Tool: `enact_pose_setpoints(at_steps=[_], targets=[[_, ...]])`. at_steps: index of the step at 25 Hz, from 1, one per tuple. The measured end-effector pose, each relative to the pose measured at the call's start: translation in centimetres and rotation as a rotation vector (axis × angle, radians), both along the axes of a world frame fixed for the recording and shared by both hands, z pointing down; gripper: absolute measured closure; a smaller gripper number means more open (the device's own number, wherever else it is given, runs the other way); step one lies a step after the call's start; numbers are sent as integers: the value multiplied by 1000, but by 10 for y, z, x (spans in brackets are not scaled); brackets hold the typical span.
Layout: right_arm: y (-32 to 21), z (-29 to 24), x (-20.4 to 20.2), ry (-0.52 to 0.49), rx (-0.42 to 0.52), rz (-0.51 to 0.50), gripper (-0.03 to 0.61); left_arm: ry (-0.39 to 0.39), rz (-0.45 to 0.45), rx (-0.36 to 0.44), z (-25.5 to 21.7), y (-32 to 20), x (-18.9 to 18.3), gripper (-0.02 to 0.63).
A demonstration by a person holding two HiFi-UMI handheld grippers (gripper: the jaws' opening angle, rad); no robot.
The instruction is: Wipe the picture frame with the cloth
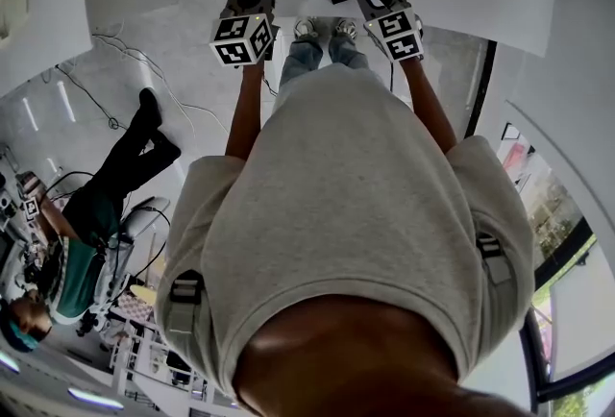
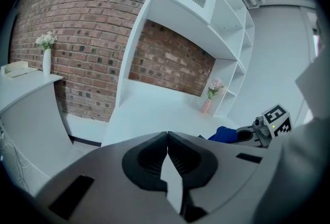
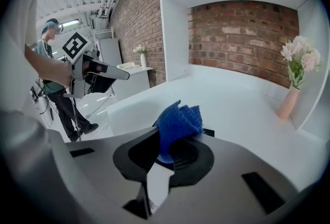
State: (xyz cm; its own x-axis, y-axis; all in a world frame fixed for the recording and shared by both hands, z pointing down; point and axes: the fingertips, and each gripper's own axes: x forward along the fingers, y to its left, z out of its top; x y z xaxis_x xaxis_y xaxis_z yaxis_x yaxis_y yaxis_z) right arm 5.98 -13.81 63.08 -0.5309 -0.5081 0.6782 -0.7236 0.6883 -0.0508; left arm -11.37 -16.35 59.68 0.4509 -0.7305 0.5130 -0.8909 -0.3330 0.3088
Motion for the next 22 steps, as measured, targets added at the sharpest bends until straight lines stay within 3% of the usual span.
enact_pose_setpoints(at_steps=[22], targets=[[37, -12, 18, 29, -4, 37, 523, 7, 35, 32, -13, -5, 6, 597]])
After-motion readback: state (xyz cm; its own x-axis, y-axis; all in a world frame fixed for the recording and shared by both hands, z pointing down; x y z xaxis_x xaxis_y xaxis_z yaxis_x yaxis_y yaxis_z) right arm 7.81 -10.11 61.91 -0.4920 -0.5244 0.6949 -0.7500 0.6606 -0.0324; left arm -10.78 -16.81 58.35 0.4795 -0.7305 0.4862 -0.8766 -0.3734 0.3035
